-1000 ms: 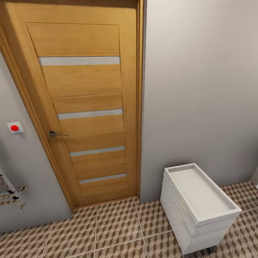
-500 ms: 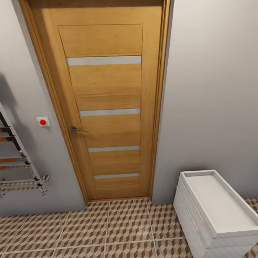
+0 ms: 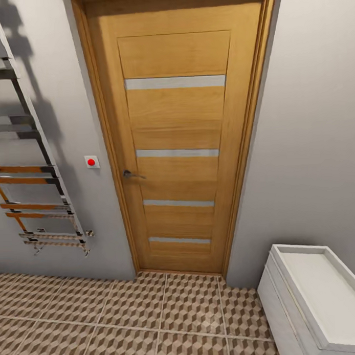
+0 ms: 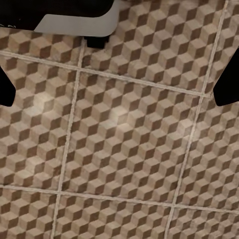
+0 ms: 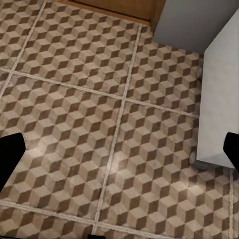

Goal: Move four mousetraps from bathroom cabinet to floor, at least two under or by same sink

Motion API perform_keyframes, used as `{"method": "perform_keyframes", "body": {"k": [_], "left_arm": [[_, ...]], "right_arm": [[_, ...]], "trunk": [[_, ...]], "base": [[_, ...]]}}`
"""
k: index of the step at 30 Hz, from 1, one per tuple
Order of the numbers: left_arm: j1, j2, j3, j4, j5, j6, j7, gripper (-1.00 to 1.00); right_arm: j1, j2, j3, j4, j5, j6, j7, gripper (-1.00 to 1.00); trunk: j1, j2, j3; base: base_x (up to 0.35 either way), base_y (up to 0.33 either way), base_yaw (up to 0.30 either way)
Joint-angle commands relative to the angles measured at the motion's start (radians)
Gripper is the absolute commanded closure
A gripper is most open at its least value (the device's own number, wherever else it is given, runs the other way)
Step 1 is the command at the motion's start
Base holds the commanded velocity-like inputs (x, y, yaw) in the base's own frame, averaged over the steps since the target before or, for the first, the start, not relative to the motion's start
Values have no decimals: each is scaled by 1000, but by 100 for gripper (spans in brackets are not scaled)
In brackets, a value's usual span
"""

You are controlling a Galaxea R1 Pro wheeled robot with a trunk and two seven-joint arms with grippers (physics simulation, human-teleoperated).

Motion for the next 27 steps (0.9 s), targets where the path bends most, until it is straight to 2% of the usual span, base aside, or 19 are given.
{"method": "perform_keyframes", "body": {"k": [1,27], "left_arm": [[-1,0,-9,1,4,-2,5,-100],[-1,0,-9,0,4,-2,5,-100]], "right_arm": [[0,0,9,0,-10,-3,-2,-100],[0,3,9,0,-10,-4,-2,-100]], "trunk": [[1,-2,-2],[1,-2,-2]], "base": [[0,0,289],[0,0,289]]}}
